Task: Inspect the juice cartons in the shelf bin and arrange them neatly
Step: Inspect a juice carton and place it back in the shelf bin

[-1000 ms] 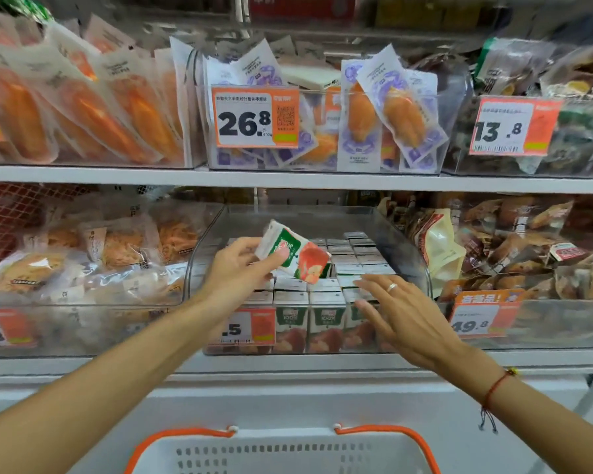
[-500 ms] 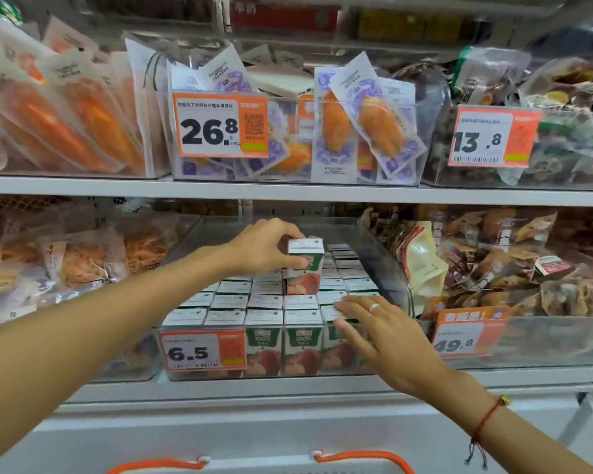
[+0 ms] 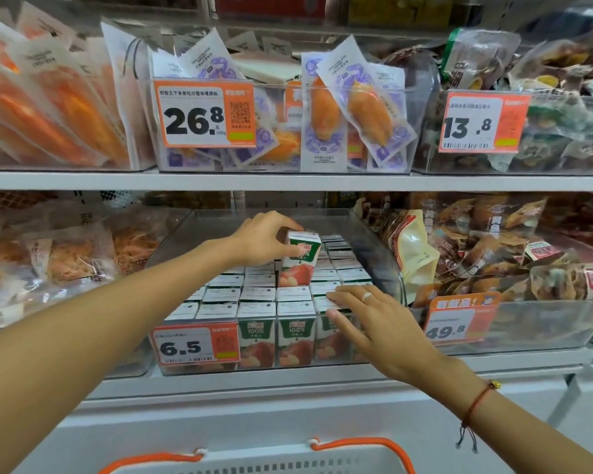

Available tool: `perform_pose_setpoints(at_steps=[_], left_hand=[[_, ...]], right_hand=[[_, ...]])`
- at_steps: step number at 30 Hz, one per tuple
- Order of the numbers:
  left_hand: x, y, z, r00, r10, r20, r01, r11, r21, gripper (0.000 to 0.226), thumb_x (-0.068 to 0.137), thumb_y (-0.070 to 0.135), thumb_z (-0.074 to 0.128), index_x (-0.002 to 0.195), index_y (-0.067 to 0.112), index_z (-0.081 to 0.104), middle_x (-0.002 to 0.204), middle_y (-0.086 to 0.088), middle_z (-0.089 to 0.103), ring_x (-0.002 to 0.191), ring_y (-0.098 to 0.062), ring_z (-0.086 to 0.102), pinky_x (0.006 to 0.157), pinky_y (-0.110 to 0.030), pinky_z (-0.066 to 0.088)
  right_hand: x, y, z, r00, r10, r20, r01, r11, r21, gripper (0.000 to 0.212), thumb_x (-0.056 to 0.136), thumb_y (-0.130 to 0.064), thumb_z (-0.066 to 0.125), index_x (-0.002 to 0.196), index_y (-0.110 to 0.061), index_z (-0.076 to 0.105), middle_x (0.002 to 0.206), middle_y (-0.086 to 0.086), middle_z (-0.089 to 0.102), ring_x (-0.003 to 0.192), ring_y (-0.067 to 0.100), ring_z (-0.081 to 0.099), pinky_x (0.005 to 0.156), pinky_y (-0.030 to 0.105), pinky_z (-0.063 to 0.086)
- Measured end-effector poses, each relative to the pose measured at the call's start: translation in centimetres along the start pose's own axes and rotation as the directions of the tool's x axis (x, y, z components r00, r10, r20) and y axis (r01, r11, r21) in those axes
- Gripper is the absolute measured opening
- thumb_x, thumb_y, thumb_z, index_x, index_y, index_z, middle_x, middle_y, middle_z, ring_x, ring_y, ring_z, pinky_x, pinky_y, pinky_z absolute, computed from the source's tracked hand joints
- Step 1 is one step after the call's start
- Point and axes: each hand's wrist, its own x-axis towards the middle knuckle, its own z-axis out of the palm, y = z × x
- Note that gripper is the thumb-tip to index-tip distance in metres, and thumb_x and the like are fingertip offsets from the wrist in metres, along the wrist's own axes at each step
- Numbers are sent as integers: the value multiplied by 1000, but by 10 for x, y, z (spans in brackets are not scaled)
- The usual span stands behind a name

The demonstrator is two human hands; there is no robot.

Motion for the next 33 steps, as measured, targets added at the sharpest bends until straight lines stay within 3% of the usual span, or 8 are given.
perform_pose_setpoints(at_steps=[4, 8, 13, 20, 27, 33], left_hand=[[-6, -13, 13, 997, -23, 74, 34, 989, -142, 44, 89, 32, 70, 129, 19, 60, 125, -2, 66, 112, -18, 62, 100, -42, 48], [-20, -34, 35, 979, -8, 203, 20, 998, -58, 35, 96, 40, 56, 131, 34, 53, 137, 3, 55, 123, -18, 54, 106, -43, 41], [-21, -42, 43, 985, 23, 169, -20, 1000, -19, 28, 102, 29, 46, 127, 35, 58, 144, 4, 51, 133, -19, 43, 108, -45, 38], [-6, -37, 45, 984, 1, 177, -5, 1000, 22, 38, 100, 32, 52, 137, 23, 53, 140, -1, 55, 125, -20, 53, 105, -42, 43], [2, -37, 31, 943, 135, 305, -227, 930, 289, 41, 103, 35, 44, 143, 28, 46, 135, 2, 57, 120, -20, 46, 95, -35, 40], [-3, -40, 30, 942, 150, 300, -216, 955, 204, 39, 103, 36, 43, 141, 33, 48, 142, 9, 51, 124, -15, 42, 100, -32, 36]], right_hand=[[0, 0, -1, 1000, 3, 2, -3, 1000, 4, 75, 90, -64, 7, 142, -27, 46, 142, -9, 50, 130, 11, 42, 105, 27, 36], [0, 0, -1, 1000, 6, 10, -6, 1000, -3, 75, 90, -64, 6, 142, -29, 45, 143, -10, 49, 130, 10, 41, 106, 26, 35], [0, 0, -1, 1000, 8, 13, -8, 1000, 2, 72, 91, -63, 8, 142, -29, 45, 142, -11, 49, 130, 9, 41, 105, 26, 36], [3, -1, -4, 999, 20, 28, -21, 999, 25, 75, 88, -66, 9, 141, -28, 47, 142, -10, 50, 130, 10, 42, 103, 26, 36], [4, 0, -6, 998, 29, 55, -32, 998, 47, 72, 89, -66, 13, 141, -29, 46, 142, -13, 48, 128, 8, 42, 99, 25, 38], [5, 2, -4, 999, 25, 43, -27, 998, 48, 74, 88, -68, 11, 139, -29, 48, 139, -13, 50, 124, 8, 43, 95, 24, 38]])
